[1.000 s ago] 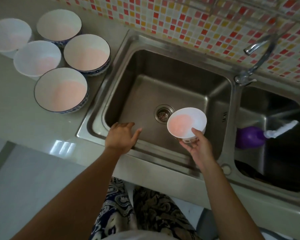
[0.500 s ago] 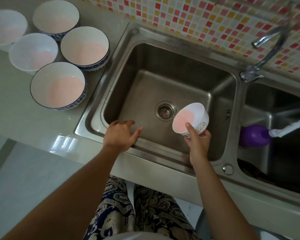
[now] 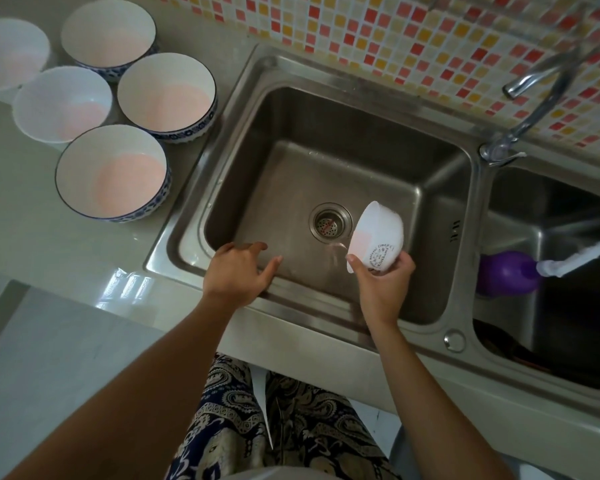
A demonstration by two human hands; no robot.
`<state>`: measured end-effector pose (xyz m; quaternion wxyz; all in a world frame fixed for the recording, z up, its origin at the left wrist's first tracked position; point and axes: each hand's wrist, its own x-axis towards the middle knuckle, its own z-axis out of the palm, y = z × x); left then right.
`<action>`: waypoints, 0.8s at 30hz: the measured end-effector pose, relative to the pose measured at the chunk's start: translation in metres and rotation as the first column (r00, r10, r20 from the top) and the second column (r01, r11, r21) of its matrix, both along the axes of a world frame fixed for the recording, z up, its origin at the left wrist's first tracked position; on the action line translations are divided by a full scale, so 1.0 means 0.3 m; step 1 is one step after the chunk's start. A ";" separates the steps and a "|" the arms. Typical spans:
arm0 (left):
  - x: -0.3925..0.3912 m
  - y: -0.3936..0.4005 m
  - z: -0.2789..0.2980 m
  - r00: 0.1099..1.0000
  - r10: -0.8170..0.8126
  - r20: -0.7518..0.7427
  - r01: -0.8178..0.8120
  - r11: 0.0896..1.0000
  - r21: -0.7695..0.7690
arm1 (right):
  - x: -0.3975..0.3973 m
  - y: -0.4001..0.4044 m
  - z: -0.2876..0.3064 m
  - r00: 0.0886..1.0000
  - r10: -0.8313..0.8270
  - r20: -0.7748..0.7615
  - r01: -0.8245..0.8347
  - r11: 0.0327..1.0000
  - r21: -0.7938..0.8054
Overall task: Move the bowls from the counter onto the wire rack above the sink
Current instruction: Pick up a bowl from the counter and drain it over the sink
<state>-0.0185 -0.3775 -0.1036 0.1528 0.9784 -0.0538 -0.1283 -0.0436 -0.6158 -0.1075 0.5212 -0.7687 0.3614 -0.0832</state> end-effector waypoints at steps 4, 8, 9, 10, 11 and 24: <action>-0.002 -0.004 0.019 1.000 0.003 0.000 -0.003 1.000 -0.010 | 0.000 0.016 0.006 0.996 0.091 -0.013 -0.091 0.992 -0.089; -0.002 -0.005 0.016 1.000 -0.003 0.002 0.003 1.000 0.005 | -0.005 0.033 0.006 0.976 0.203 -0.076 -0.214 0.955 -0.204; -0.002 -0.005 0.016 1.000 -0.002 -0.004 0.002 1.000 0.005 | -0.006 0.034 0.000 0.971 0.224 -0.083 -0.237 0.947 -0.217; -0.002 -0.006 0.017 1.000 0.000 -0.008 0.000 1.000 0.004 | -0.007 0.036 -0.006 0.967 0.239 -0.083 -0.252 0.940 -0.231; -0.002 -0.008 0.020 1.000 0.003 -0.011 -0.003 1.000 0.002 | -0.008 0.036 -0.013 0.966 0.249 -0.077 -0.260 0.935 -0.243; -0.007 -0.010 0.012 0.999 0.024 -0.030 -0.024 1.000 0.006 | 0.001 0.055 -0.056 0.853 0.519 -0.055 -0.442 0.661 -0.606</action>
